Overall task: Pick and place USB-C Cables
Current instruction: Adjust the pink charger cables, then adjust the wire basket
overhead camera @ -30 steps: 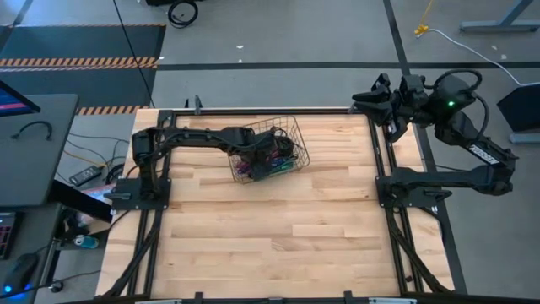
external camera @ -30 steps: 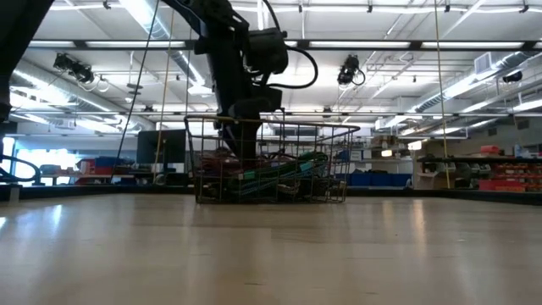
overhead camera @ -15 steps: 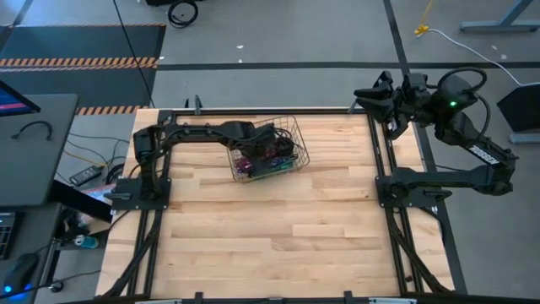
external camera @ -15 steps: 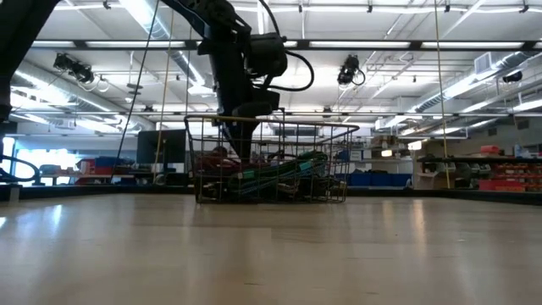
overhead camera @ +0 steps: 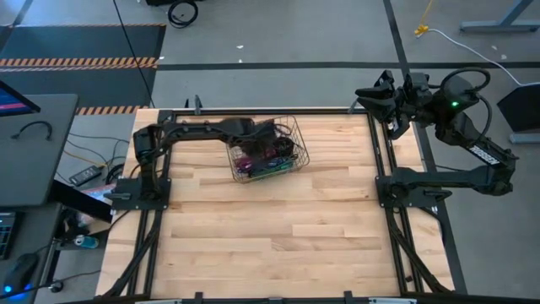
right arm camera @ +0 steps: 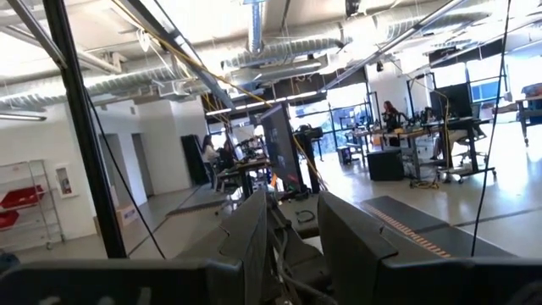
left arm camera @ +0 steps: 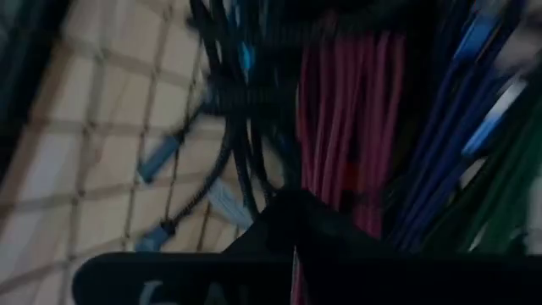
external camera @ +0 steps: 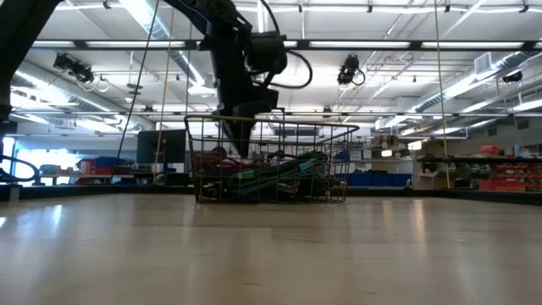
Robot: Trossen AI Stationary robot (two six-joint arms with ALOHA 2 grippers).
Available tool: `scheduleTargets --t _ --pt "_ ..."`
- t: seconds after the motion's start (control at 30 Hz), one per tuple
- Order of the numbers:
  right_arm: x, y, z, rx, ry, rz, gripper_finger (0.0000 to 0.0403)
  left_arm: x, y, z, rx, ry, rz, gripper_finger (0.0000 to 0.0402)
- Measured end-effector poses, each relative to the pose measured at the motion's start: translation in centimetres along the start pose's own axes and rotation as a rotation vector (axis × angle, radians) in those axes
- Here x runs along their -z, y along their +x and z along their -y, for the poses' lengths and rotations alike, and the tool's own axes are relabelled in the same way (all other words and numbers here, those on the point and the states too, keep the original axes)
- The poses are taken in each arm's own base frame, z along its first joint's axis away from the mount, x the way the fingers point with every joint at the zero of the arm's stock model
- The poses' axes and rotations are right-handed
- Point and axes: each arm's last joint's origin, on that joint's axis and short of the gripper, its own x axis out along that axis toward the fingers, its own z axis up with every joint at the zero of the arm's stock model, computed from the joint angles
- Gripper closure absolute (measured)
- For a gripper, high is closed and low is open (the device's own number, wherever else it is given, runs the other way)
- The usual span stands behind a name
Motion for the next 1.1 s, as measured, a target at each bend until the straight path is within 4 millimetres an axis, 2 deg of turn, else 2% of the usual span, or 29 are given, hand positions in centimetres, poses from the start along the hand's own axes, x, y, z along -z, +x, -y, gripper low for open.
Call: scheduleTargets --t 0.2,0.37,0.57,0.67,0.8,0.9,1.1 --pt "0.0 0.0 0.0 0.000 0.000 0.000 0.0289 -2.6 -3.2 0.0 0.018 0.040 0.121 0.0352" --pt "0.0 0.0 0.0 -0.002 0.000 -0.001 0.0289 -4.2 -5.4 -0.4 0.018 0.122 0.207 0.0298" --pt "0.0 0.0 0.0 -0.008 -0.008 -0.003 0.0289 -4.6 -5.8 -0.5 0.023 0.081 0.240 0.0209" --pt "0.0 0.0 0.0 -0.009 -0.008 -0.003 0.0288 -4.7 -5.3 -0.4 0.038 0.049 0.230 0.0183" --pt "0.1 0.0 -0.1 -0.029 0.000 -0.021 0.0288 -4.7 -5.3 -0.3 0.066 0.029 0.235 0.0179" --pt "1.2 0.1 0.2 -0.032 0.043 -0.127 0.0297 -4.6 -5.5 -0.2 0.072 0.009 0.231 0.0193" --pt "5.3 1.8 2.1 0.110 0.067 -0.443 0.0392 -4.6 -6.7 -0.6 0.046 0.011 0.209 0.0230"
